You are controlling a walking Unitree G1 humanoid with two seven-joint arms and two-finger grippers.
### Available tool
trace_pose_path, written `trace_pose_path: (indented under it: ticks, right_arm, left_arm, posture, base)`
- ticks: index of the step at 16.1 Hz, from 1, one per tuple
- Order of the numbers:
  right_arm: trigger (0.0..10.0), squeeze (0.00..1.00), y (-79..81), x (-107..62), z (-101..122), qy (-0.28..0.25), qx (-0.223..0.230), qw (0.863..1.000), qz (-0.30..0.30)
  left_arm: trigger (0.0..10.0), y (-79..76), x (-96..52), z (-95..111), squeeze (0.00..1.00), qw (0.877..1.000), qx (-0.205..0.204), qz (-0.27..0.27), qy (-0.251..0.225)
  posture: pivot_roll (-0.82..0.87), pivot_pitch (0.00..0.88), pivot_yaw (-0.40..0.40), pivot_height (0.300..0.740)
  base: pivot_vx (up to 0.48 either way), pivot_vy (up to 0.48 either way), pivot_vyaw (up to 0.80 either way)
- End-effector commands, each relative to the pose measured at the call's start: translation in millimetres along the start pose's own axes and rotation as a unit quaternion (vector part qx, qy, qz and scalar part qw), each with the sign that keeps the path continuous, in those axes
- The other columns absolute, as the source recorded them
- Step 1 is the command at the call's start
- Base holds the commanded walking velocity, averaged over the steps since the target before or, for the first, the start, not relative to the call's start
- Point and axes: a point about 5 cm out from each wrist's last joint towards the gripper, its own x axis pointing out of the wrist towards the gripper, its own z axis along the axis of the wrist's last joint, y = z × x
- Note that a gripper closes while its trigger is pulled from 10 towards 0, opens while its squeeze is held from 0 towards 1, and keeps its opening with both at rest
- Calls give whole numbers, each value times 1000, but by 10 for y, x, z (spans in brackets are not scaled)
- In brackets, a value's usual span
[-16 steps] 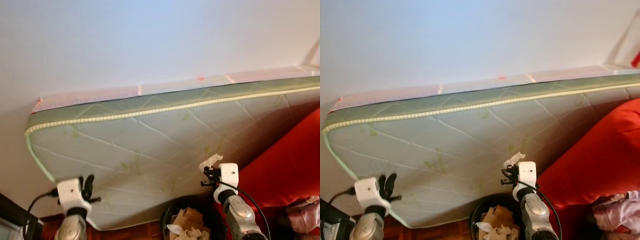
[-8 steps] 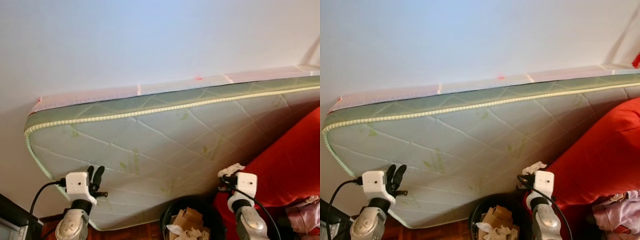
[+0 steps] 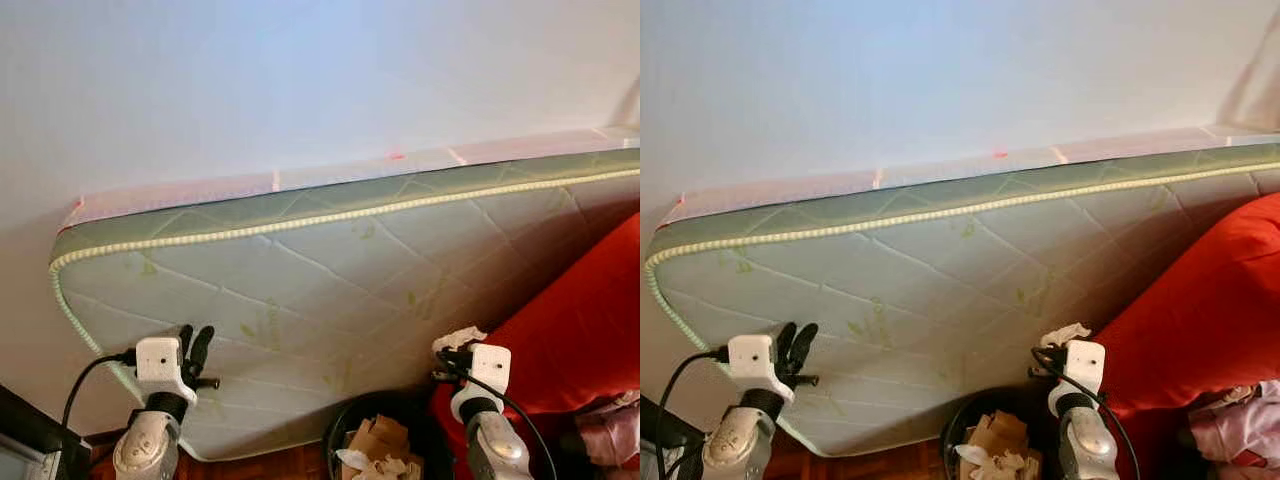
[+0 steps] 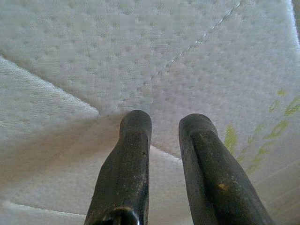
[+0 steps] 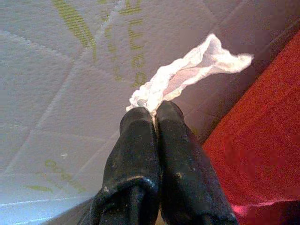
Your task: Clean up the room
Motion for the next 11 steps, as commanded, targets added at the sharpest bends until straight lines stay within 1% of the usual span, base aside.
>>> trace_pose_path:
  ticks: [1,3,5,9,11]
  right_arm:
    - [10000,0,-7,0,15,-4,-5,1000,2]
    - [10000,0,-21,-5,5,0,-8,1000,0]
    - [10000,0,-37,-10,-34,20,-16,1000,3]
    - [10000,0,-52,-15,-43,25,-23,999,7]
    - [10000,0,-47,-21,-38,20,-27,999,14]
  left_arm:
    - [10000,-10,-28,-23,0,1000,0,0,8]
    - [10000,-17,-49,-28,0,1000,-1,1,8]
    - [10000,-13,-67,-28,0,1000,-2,4,9]
    - [10000,-11,-78,-23,0,1000,-2,7,10]
    - [10000,-12,-86,-32,0,1000,-3,8,12]
  posture:
    - [152,0,-17,740]
    - [149,0,-21,740]
    - [147,0,-26,735]
    - [143,0,-31,691]
    - [141,0,-32,691]
  base:
    - [0,0,0]
    - [0,0,0]
    - [0,0,0]
    - [0,0,0]
    - [0,0,0]
